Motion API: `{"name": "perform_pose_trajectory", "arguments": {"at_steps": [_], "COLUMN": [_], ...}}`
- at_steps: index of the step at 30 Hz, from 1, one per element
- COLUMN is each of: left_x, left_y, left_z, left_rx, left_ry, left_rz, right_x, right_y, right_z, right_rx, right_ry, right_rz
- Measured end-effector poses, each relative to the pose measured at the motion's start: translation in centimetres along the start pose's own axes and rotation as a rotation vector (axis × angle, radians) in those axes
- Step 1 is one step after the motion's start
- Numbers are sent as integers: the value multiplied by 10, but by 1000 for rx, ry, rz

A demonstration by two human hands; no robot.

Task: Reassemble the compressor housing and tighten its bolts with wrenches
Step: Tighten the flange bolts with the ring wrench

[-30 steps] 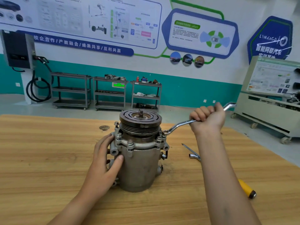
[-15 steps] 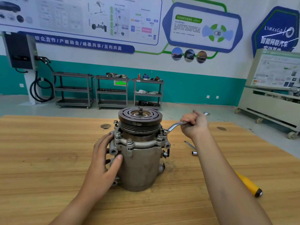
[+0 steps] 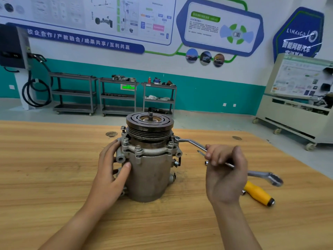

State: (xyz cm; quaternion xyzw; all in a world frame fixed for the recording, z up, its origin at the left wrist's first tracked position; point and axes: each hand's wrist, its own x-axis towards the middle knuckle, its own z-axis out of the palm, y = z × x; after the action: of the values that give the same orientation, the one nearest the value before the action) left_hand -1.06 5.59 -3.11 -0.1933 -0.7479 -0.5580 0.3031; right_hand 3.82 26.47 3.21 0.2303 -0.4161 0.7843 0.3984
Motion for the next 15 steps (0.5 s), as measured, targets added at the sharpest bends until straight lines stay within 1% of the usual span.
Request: {"name": "perform_pose_trajectory", "arguments": {"at_steps": [2,4,6,9,11,13,15], "left_x": [0,-1,-1,0,3,4,4], "left_y": [0,1,3,2,0,-1,-3], "left_z": [1,1,0,-1,-1,-1,0], "left_rx": [8,25,29,10,48,69,51], "left_ry": [2,2,-8,-38,-68,-56,-32], "left_rz": [-8,-15,0,-5,12,21,13], "right_x": [-13,-23,-31,-31,-27,-23,-17], "right_y": [4,13,28,48,58,61,58], "right_z": [6,18,38,74,86,89,88], "right_rx": [-188,-398,-592,-842,-937,-950,-912], "right_ry": [-179,-344,-436,-422,-381,-379,-380], "right_rz": [-172,-387,-555,-667,-703,-724,-759]}}
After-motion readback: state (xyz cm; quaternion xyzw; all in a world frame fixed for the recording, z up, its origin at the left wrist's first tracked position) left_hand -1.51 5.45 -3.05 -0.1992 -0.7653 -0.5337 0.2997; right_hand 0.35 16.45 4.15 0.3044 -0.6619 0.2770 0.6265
